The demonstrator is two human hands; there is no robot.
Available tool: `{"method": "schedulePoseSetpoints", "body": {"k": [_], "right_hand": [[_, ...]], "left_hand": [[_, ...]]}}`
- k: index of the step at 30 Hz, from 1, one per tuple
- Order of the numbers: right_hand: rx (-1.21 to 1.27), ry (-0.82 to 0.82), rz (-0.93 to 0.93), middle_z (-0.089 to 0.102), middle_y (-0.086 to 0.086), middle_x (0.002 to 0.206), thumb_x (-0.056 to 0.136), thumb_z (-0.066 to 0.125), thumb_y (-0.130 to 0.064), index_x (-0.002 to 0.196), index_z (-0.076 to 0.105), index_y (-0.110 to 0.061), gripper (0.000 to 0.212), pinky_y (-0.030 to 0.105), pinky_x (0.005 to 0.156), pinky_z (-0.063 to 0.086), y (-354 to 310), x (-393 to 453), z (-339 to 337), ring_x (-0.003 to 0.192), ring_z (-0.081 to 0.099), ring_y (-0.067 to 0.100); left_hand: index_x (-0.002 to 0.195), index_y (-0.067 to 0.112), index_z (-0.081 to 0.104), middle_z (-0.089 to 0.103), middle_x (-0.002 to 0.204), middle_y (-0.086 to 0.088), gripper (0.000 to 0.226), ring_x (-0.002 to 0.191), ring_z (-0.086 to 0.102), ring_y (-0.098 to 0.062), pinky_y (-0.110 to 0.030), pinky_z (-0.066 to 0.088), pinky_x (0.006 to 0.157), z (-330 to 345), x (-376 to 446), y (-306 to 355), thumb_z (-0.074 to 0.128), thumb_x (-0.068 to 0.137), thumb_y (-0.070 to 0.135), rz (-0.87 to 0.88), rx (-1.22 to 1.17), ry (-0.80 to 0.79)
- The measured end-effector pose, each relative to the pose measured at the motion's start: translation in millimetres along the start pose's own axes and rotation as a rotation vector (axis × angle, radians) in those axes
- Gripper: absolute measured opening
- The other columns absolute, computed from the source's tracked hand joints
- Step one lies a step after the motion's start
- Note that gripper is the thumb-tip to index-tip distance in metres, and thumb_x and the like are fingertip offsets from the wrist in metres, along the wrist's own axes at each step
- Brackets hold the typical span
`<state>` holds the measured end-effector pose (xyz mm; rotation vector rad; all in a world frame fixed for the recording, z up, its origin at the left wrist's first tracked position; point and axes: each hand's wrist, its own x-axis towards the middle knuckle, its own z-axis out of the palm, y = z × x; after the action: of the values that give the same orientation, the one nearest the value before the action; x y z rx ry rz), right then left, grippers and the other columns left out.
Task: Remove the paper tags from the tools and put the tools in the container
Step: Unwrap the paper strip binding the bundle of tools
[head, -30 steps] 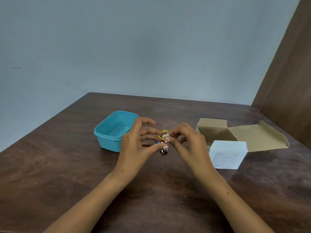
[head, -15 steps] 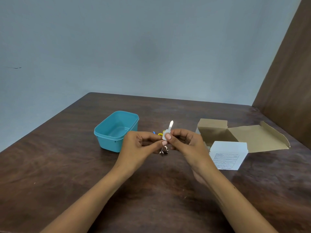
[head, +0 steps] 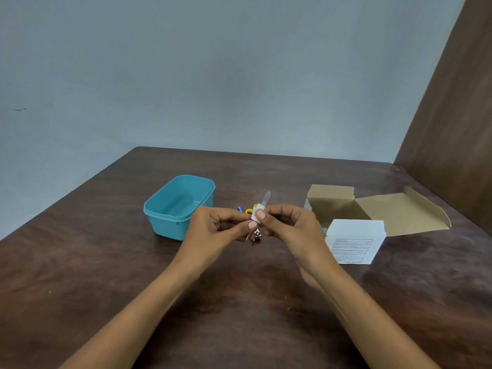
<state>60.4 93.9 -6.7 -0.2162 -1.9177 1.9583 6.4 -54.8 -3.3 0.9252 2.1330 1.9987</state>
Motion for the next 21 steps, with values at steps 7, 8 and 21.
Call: {"method": "schedulePoseSetpoints", "body": {"k": [7,8,21], "right_hand": [[0.225,0.134,-0.018,0.073,0.000,0.071,0.081,0.071,-0.010,0.081,0.074,-0.008,0.003,0.021,0.068,0.053,-9.2,2.3,-4.5,0.065,0.062,0.008],[0.234,0.148,-0.017,0.072,0.000,0.070,0.081,0.072,-0.009,0.081,0.074,-0.007,0.003,0.021,0.068,0.053,-8.6,2.3,-3.3,0.065,0.063,0.007],[0.000,0.089,-0.076,0.074,0.003,0.079,0.083,0.071,-0.014,0.085,0.074,-0.008,0.006,0.020,0.067,0.053,-0.4,-1.5,1.7,0.072,0.066,0.006]], "left_hand": [[0.092,0.001,0.075,0.074,0.080,-0.017,0.014,0.072,0.071,-0.022,-0.025,0.058,0.069,2.6,0.9,-4.2,0.071,0.078,0.002,-0.042,-0.021,-0.061],[0.092,0.000,0.074,0.075,0.080,-0.016,0.015,0.072,0.072,-0.020,-0.024,0.057,0.068,2.9,1.2,-4.5,0.071,0.078,0.002,-0.043,-0.027,-0.059],[0.095,0.001,0.074,0.076,0.083,-0.010,0.019,0.076,0.073,-0.017,-0.022,0.057,0.067,2.1,1.7,-4.1,0.071,0.076,0.001,-0.024,-0.037,-0.016]]}}
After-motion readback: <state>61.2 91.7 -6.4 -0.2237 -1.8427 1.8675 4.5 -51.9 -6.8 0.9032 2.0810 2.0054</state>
